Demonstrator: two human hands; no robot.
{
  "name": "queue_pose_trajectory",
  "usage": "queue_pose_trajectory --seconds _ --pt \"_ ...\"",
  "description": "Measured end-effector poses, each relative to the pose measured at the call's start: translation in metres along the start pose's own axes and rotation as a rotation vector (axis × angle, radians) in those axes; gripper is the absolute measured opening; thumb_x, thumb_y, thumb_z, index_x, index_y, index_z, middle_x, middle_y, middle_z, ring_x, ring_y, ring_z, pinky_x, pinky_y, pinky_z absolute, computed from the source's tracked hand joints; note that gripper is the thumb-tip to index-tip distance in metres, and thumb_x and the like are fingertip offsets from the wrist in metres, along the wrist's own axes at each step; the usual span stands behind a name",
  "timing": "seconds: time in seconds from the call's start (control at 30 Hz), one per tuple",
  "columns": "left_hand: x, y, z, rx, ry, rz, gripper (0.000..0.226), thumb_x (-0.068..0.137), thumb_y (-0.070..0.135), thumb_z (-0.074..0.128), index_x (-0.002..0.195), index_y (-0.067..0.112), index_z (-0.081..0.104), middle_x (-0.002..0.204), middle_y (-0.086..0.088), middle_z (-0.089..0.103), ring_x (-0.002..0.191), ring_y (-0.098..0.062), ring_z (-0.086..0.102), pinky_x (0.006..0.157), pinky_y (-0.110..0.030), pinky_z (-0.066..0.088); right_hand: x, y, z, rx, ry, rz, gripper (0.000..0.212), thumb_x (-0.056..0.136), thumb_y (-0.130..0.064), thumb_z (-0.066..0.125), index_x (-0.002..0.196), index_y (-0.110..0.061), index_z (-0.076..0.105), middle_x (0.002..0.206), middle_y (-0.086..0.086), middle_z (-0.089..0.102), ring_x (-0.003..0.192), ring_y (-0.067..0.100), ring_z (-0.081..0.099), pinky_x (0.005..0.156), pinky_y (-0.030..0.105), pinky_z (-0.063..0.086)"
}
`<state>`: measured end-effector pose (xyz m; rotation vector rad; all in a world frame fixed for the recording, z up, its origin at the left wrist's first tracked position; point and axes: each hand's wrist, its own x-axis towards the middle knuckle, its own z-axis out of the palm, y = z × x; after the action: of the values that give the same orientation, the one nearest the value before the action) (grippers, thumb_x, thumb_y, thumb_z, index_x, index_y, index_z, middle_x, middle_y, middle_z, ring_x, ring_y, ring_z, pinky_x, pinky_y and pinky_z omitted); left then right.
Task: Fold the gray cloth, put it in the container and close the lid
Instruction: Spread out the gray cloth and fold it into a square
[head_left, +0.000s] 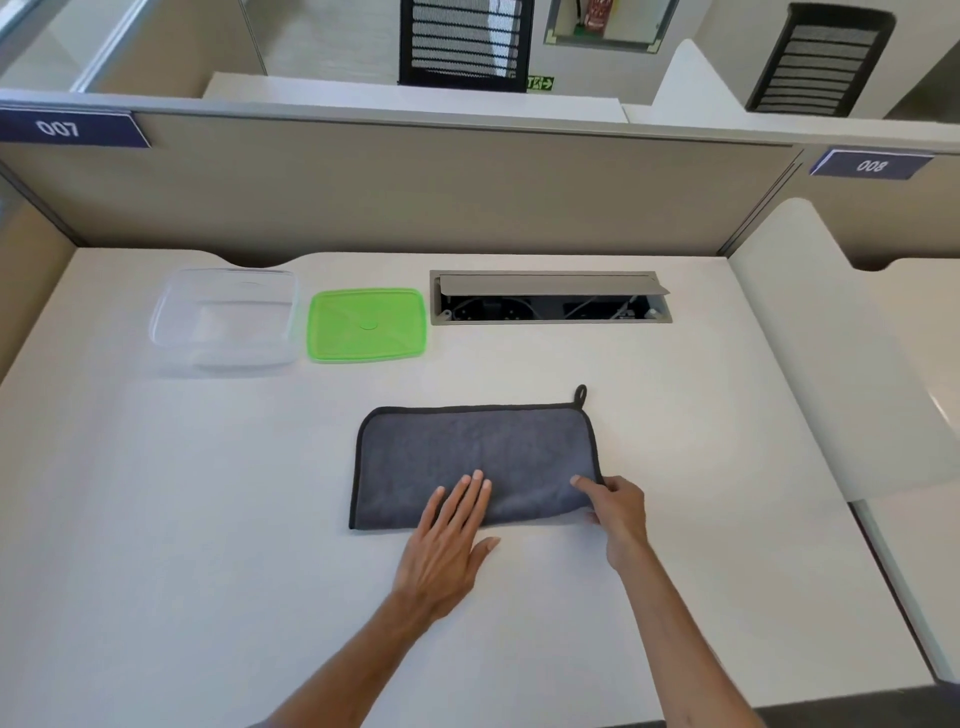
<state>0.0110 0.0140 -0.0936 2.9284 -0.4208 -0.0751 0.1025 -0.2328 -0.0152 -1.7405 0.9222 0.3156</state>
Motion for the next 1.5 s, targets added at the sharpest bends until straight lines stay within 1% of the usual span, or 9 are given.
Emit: queue_pose_trajectory --seconds 0.1,0.2,0.3,0.37,0.5,0.7,0.8,0.97,1.5 --pt "0.005 -0.001 -0.006 -0.036 -0.104 0.016 0.078 0.115 0.063 0.007 0.177 0.017 0.002 0.187 -0.001 -0.003 0.174 -0.018 -0.003 0.142 -0.045 0.004 -0.014 -0.006 0.005 0.075 -0.059 -0.086 0.023 0.092 -0.008 0.081 0.110 0.000 0.068 0.118 0.023 0.076 0.112 0.042 0.074 0.101 0.058 0.064" --pt "0.018 -0.001 -0.022 -0.215 -0.095 -0.065 0.078 0.114 0.063 0.003 0.177 0.020 0.019 0.186 0.004 0.008 0.174 -0.014 -0.001 0.142 -0.040 0.002 -0.031 -0.014 0.018 -0.009 -0.050 -0.259 0.015 0.090 -0.012 0.076 0.099 -0.010 0.065 0.100 0.010 0.074 0.088 0.025 0.071 0.087 0.056 0.067" --pt "0.044 -0.005 -0.062 -0.581 0.086 -0.284 0.062 0.116 0.063 0.018 0.121 0.036 0.074 0.140 0.011 0.075 0.142 -0.010 0.059 0.117 -0.044 0.048 -0.050 -0.021 0.035 -0.159 -0.037 -0.486 0.016 0.088 -0.017 0.074 0.092 -0.021 0.059 0.081 -0.016 0.069 0.069 0.002 0.061 0.067 0.033 0.052" --pt "0.071 -0.013 -0.094 -0.840 0.095 -0.415 0.062 0.111 0.074 0.026 0.092 0.034 0.069 0.101 0.007 0.082 0.097 -0.009 0.075 0.088 -0.043 0.058 -0.062 -0.024 0.047 -0.253 -0.039 -0.601 0.020 0.090 -0.018 0.075 0.095 -0.026 0.057 0.083 -0.020 0.070 0.073 0.002 0.065 0.067 0.030 0.050" --pt "0.116 -0.035 -0.137 -1.302 -0.084 -0.515 0.075 0.091 0.087 0.055 0.129 0.026 0.074 0.116 -0.001 0.085 0.087 -0.015 0.085 0.082 -0.047 0.072 -0.084 -0.025 0.071 -0.436 -0.040 -0.735 0.029 0.093 -0.034 0.076 0.099 -0.039 0.049 0.085 -0.019 0.069 0.070 0.005 0.061 0.058 0.023 0.043" --pt "0.129 -0.069 -0.133 -0.942 -0.049 -0.562 0.035 0.091 0.047 0.084 0.105 0.019 0.069 0.098 -0.002 0.079 0.096 -0.030 0.080 0.074 -0.038 0.063 -0.098 -0.005 0.109 -0.641 -0.044 -0.991 0.036 0.085 -0.027 0.077 0.109 -0.031 0.049 0.097 -0.012 0.067 0.077 0.019 0.062 0.063 0.033 0.055" --pt "0.117 -0.082 -0.120 -0.845 0.028 -0.594 0.017 0.096 0.031 0.080 0.102 0.018 0.070 0.095 0.000 0.075 0.100 -0.034 0.076 0.076 -0.037 0.052 -0.094 0.016 0.114 -0.770 -0.042 -1.108 0.058 0.078 -0.016 0.088 0.130 -0.021 0.063 0.133 -0.002 0.073 0.110 0.022 0.073 0.093 0.037 0.064" --pt "0.094 -0.103 -0.113 -0.925 0.072 -0.713 0.027 0.097 0.031 0.078 0.120 0.018 0.076 0.108 -0.002 0.081 0.105 -0.031 0.076 0.095 -0.049 0.063 -0.074 0.048 0.108 -0.979 -0.020 -1.104 0.083 0.088 -0.005 0.078 0.163 -0.024 0.049 0.178 0.005 0.036 0.159 0.026 0.045 0.128 0.052 0.041" --pt "0.053 -0.140 -0.089 -0.846 0.103 -0.887 0.034 0.104 0.031 0.073 0.135 0.017 0.072 0.130 -0.010 0.079 0.123 -0.035 0.071 0.103 -0.045 0.056 -0.066 0.073 0.119 -1.184 -0.102 -1.243 0.101 0.078 0.015 0.068 0.171 -0.014 0.038 0.180 0.003 0.033 0.166 0.021 0.034 0.129 0.049 0.042"
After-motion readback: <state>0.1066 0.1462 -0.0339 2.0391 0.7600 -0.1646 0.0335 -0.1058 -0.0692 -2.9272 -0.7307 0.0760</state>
